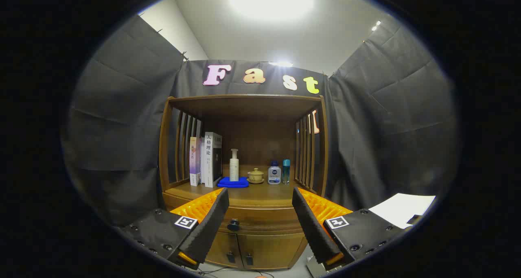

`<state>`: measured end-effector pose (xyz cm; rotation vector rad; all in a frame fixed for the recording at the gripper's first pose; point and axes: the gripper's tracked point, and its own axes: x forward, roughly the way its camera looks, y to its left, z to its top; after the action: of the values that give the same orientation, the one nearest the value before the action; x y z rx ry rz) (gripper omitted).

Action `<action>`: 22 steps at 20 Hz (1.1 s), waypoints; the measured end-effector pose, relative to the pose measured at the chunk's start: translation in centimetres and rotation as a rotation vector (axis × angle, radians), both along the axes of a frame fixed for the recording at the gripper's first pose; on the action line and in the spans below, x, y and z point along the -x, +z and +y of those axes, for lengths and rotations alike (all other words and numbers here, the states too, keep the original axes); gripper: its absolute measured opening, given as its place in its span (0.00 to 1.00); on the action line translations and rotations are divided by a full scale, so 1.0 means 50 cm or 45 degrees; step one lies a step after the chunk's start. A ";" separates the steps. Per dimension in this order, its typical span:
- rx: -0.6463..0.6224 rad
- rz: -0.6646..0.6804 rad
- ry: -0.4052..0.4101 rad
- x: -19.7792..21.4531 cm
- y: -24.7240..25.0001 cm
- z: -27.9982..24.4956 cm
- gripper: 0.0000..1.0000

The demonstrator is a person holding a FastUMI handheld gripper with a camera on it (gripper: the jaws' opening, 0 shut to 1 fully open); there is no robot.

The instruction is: Pull open the drawer, take out the items inside it, and place them on the countertop above the cabinet.

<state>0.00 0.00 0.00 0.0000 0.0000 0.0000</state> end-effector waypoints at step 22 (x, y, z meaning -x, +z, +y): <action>-0.026 0.028 0.039 -0.006 -0.026 0.043 0.99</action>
<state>0.32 2.15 -1.31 0.0200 0.0223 0.0304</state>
